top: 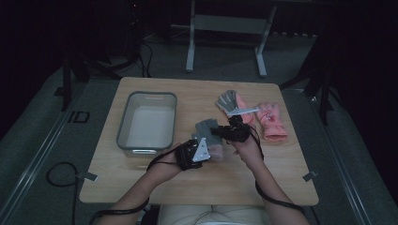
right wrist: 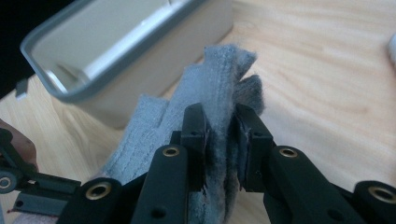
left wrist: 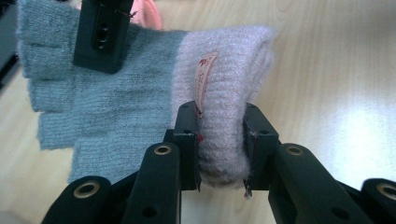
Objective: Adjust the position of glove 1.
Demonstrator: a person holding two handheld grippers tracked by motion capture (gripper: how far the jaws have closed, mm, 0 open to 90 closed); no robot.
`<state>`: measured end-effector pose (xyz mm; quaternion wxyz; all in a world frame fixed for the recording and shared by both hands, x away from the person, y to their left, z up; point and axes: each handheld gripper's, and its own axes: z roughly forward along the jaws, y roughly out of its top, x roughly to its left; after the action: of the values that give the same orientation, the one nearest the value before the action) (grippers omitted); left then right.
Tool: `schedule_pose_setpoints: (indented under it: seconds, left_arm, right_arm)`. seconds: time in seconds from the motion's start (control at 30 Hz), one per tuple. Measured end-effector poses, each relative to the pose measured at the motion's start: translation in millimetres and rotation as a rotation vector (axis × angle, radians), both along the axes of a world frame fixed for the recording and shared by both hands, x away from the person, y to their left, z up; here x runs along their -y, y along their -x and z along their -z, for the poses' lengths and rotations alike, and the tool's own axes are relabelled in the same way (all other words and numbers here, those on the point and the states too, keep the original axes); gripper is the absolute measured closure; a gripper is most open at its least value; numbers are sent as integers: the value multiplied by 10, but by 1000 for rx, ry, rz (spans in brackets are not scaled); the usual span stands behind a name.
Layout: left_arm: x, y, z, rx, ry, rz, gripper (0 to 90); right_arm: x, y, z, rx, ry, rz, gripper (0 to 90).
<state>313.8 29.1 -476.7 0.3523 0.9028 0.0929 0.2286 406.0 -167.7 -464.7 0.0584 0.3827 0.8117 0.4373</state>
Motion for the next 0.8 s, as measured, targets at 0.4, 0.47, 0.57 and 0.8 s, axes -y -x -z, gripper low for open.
schedule_pose_setpoints:
  seconds: [0.4, 0.47, 0.57, 0.8]
  left_arm:
    - [-211, -108, -224, 35, -22, 7, 710]
    - [-250, -122, -247, 35, -25, 10, 709]
    - [-310, -133, -294, 43, -28, 1, 708]
    - [-457, -147, -392, 65, -38, -15, 708]
  right_arm:
    - [-177, -94, -237, 36, -19, -7, 756]
    - [-208, -111, -253, 31, -24, -9, 757]
    - [-260, -130, -278, 37, -23, -12, 757]
    - [-407, -185, -380, 45, -33, -22, 756]
